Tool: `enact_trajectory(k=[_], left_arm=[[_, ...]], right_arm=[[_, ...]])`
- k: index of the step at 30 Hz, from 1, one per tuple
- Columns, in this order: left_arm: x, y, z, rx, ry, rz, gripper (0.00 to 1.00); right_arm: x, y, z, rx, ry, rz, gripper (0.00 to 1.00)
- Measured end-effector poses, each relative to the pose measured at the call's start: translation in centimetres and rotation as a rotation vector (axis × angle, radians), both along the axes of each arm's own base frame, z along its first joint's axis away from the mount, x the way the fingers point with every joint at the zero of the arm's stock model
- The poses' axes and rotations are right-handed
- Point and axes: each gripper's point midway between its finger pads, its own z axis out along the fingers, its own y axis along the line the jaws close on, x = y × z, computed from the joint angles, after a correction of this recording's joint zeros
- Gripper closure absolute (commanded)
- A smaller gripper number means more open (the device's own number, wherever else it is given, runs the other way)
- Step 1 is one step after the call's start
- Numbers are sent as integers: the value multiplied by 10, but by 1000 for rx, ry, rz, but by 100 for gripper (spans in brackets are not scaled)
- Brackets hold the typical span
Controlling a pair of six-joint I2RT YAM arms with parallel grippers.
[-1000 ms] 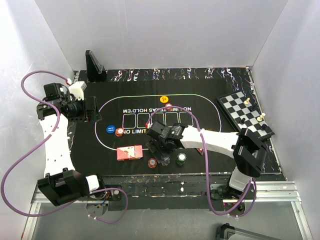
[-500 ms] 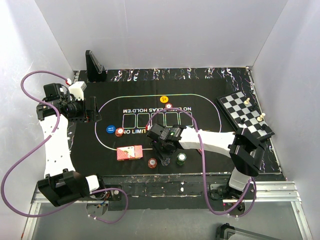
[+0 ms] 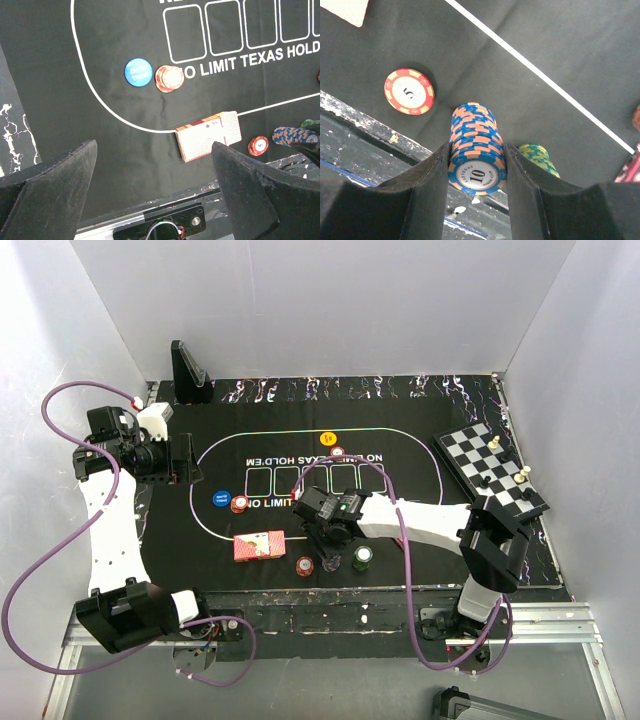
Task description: Distribute texas hold em gaming equipment
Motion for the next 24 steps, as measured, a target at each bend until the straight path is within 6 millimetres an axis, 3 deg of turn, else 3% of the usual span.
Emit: enact_trajectory(k=[3, 6, 10, 13, 16, 19, 24], left_arm=[[0, 0, 0, -1, 0, -1, 0], [0, -1, 0, -6, -2, -4, 0], [2, -3, 1, -18, -10, -7, 0], [3, -5, -2, -29, -10, -9, 0], [3, -7, -12, -50, 13, -10, 0], [4, -8, -21, -67, 41, -7, 0], [9, -6, -29, -82, 54, -4, 0]], right_arm=[[4, -1, 10, -15, -17, 5, 99], [15, 11, 34, 20, -51, 6, 99], [37, 41, 70, 98, -104, 9, 99], [57, 72, 82, 134, -130, 13, 99], [76, 106, 76, 145, -140, 23, 99], [93, 135, 56, 134, -138, 37, 99], [113, 162, 14, 96, -122, 39, 99]])
